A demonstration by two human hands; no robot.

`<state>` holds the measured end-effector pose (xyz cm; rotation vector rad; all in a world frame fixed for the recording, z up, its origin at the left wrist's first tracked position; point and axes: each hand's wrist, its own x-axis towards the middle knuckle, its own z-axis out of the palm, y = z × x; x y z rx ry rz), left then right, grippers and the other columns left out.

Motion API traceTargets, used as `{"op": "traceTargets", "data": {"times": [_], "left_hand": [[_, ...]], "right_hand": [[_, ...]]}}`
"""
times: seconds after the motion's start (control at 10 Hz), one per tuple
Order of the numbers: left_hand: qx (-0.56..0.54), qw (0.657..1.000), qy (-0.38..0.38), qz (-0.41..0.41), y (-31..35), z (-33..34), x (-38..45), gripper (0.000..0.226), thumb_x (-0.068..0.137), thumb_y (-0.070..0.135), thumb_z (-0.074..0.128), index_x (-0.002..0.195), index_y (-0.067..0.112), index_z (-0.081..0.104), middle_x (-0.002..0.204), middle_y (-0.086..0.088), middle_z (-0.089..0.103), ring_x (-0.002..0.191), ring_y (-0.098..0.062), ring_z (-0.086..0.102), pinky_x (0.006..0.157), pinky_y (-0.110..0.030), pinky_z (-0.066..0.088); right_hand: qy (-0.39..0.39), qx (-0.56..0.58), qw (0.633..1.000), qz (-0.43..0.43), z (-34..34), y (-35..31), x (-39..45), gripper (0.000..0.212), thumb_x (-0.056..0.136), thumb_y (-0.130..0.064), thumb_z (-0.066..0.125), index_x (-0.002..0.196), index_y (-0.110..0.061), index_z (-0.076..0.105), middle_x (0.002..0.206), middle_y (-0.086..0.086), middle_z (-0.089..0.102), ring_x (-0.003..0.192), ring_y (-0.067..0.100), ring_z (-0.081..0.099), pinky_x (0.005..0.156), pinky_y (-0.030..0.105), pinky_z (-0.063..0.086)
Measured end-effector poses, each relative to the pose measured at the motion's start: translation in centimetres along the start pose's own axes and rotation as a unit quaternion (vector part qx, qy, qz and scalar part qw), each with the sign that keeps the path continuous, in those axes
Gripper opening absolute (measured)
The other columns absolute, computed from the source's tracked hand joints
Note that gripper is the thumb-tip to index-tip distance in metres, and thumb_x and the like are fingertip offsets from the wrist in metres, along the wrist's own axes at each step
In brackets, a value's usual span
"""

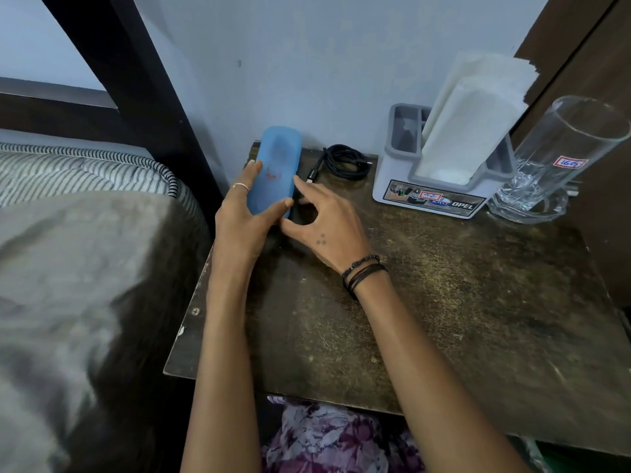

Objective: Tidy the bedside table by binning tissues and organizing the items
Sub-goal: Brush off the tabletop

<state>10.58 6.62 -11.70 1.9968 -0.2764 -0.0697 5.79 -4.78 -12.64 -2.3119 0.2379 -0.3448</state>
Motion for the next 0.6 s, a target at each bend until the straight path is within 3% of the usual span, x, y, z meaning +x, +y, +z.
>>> {"op": "traceTargets", "data": {"times": [0.2, 0.3, 0.4, 0.5, 0.6], "left_hand": [[0.030, 0.999, -0.012, 0.014, -0.2, 0.1, 0.6, 0.068, 0.083, 0.021, 0.068, 0.143, 0.017, 0.036, 0.148, 0.000, 0.039, 0.137, -0.013, 0.035, 0.112, -0.024, 0.029], [0.041, 0.999, 0.011, 0.029, -0.3, 0.8, -0.6, 0.068, 0.088, 0.019, 0.063, 0.146, 0.010, 0.029, 0.153, -0.006, 0.030, 0.142, -0.014, 0.024, 0.111, -0.020, 0.020], [0.018, 0.999, 0.025, 0.044, -0.3, 1.0, -3.2, 0.070, 0.087, 0.018, 0.063, 0.146, 0.010, 0.026, 0.158, -0.008, 0.013, 0.140, 0.001, 0.005, 0.112, -0.014, 0.012], [0.013, 0.999, 0.017, 0.042, 0.1, 0.6, -6.5, 0.069, 0.088, 0.013, 0.061, 0.146, 0.010, 0.025, 0.159, -0.007, 0.006, 0.142, -0.003, 0.003, 0.112, -0.015, 0.007], [0.032, 0.999, -0.015, 0.039, 1.4, 1.2, -10.7, 0.066, 0.088, 0.006, 0.059, 0.145, 0.008, 0.026, 0.158, -0.010, 0.013, 0.147, -0.018, 0.007, 0.113, -0.019, 0.007]], "right_hand": [[0.005, 0.012, 1.000, 0.007, -0.1, -0.1, -0.1, 0.063, 0.078, -0.031, 0.067, 0.134, -0.012, 0.047, 0.126, 0.003, 0.060, 0.108, 0.015, 0.059, 0.096, 0.039, 0.046], [-0.008, 0.023, 1.000, 0.012, -0.4, -0.2, -0.2, 0.062, 0.078, -0.027, 0.067, 0.134, -0.010, 0.046, 0.127, 0.006, 0.059, 0.111, 0.018, 0.059, 0.097, 0.039, 0.046], [-0.061, 0.007, 0.998, 0.017, -1.6, -0.7, -1.4, 0.064, 0.080, -0.025, 0.066, 0.138, -0.011, 0.041, 0.137, 0.007, 0.051, 0.123, 0.021, 0.050, 0.103, 0.038, 0.041], [-0.116, -0.069, 0.991, 0.015, -3.0, -1.3, -4.0, 0.062, 0.085, -0.031, 0.060, 0.140, -0.015, 0.036, 0.146, 0.004, 0.041, 0.133, 0.019, 0.038, 0.111, 0.036, 0.032], [-0.132, -0.145, 0.981, 0.016, -5.0, -1.2, -7.5, 0.058, 0.089, -0.035, 0.055, 0.140, -0.015, 0.037, 0.146, 0.003, 0.041, 0.134, 0.020, 0.037, 0.114, 0.033, 0.024]]}}
